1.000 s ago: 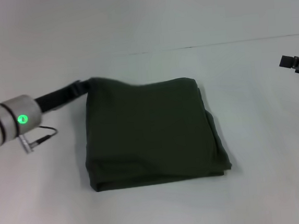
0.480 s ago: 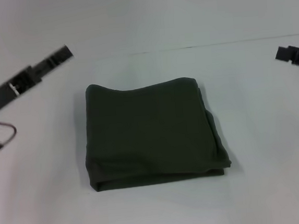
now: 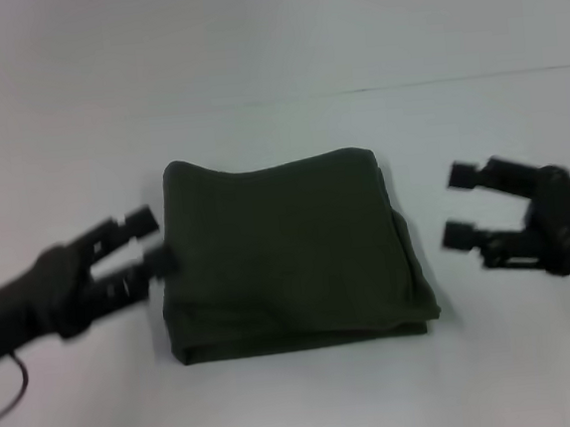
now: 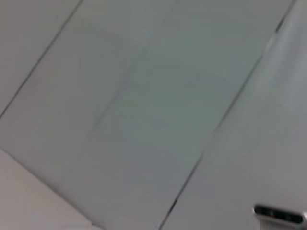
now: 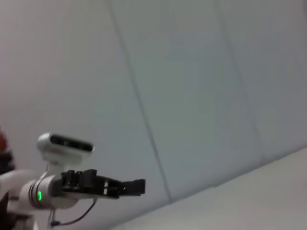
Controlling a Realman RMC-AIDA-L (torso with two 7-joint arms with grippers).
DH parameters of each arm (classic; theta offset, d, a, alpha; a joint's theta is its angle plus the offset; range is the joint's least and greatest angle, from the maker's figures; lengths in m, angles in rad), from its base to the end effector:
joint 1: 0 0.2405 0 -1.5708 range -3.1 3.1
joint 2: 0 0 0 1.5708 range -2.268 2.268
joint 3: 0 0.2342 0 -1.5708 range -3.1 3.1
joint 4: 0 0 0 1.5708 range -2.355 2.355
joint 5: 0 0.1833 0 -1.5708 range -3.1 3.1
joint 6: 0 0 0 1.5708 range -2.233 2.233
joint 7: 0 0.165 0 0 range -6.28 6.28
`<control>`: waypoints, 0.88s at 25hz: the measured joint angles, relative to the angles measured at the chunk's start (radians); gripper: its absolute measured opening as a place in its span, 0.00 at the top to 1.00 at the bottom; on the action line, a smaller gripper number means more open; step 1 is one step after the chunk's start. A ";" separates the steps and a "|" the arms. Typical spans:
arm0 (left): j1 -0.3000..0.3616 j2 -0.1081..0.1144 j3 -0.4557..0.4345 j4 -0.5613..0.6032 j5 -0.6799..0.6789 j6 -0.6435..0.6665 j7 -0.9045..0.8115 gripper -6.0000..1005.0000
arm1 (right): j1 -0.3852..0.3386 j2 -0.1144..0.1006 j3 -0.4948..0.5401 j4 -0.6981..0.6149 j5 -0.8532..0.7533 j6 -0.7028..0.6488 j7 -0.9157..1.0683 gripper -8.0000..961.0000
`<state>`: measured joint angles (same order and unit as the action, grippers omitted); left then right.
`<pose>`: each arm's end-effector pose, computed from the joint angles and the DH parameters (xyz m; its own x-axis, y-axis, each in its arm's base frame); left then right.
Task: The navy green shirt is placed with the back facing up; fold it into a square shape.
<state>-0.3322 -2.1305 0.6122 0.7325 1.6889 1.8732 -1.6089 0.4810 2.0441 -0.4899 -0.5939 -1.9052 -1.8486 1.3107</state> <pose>-0.2076 0.2532 0.0331 0.4109 0.4326 0.8025 0.5760 -0.8055 0.1394 0.2131 0.2785 0.0323 0.6364 -0.2555 -0.7278 -0.4287 -0.9015 -0.0584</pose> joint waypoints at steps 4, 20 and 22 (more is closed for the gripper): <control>0.041 -0.006 0.003 -0.031 0.030 0.011 0.119 0.07 | 0.031 0.004 -0.083 0.005 -0.038 0.039 0.000 0.05; 0.017 -0.029 0.107 -0.094 0.225 -0.007 0.215 0.07 | 0.087 0.018 -0.283 0.009 -0.157 0.136 0.124 0.05; 0.012 -0.030 0.108 -0.100 0.236 -0.011 0.214 0.07 | 0.085 0.015 -0.311 0.009 -0.159 0.140 0.146 0.05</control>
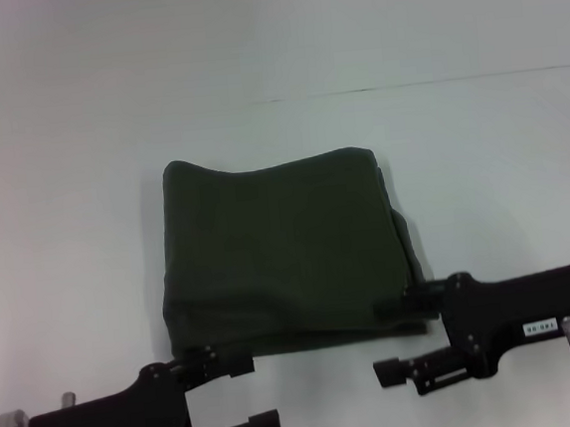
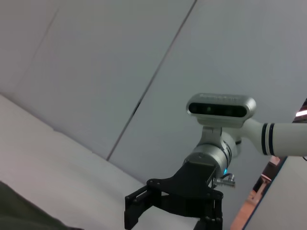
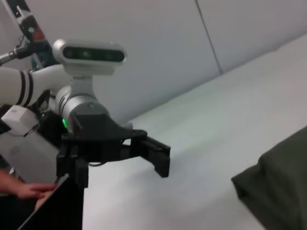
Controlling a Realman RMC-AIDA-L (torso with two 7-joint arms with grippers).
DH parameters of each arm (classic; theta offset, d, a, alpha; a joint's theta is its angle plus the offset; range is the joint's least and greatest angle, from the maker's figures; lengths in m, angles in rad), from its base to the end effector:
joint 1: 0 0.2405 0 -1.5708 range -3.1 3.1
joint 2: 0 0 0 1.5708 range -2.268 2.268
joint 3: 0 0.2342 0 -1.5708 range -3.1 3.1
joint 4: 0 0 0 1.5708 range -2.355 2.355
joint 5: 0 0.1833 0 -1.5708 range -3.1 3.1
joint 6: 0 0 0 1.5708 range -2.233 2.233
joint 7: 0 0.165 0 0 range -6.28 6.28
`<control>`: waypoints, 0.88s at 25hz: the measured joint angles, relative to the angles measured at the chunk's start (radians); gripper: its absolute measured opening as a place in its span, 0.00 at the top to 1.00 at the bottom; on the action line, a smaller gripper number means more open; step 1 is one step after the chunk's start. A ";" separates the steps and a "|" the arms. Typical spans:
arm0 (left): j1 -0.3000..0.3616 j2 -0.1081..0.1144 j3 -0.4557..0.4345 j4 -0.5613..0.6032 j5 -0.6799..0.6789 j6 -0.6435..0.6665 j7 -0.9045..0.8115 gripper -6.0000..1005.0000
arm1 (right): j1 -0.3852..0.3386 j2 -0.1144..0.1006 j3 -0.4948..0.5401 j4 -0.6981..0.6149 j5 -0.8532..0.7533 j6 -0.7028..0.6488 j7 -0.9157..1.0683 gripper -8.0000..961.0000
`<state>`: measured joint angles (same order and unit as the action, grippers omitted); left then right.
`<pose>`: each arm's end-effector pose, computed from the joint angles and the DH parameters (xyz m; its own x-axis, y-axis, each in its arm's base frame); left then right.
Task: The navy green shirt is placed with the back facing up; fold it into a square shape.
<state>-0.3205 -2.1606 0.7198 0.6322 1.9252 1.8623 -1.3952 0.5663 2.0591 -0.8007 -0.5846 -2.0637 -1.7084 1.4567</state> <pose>-0.2169 0.2145 -0.0274 0.5924 0.4953 0.6354 0.4943 -0.8462 0.1989 0.2089 0.2721 -0.0287 0.8070 -0.4366 -0.3976 -0.4198 -0.8977 0.1337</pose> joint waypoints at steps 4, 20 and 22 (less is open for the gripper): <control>-0.006 0.001 0.001 -0.015 0.013 -0.001 -0.005 0.07 | -0.004 -0.001 -0.032 0.000 -0.001 -0.001 0.014 0.05; -0.005 0.003 0.000 -0.028 0.017 0.000 -0.013 0.07 | -0.006 -0.009 -0.027 -0.007 0.005 -0.010 0.019 0.05; -0.007 0.004 -0.001 -0.028 0.017 0.000 -0.013 0.07 | -0.006 -0.011 -0.025 -0.008 0.006 -0.011 0.020 0.05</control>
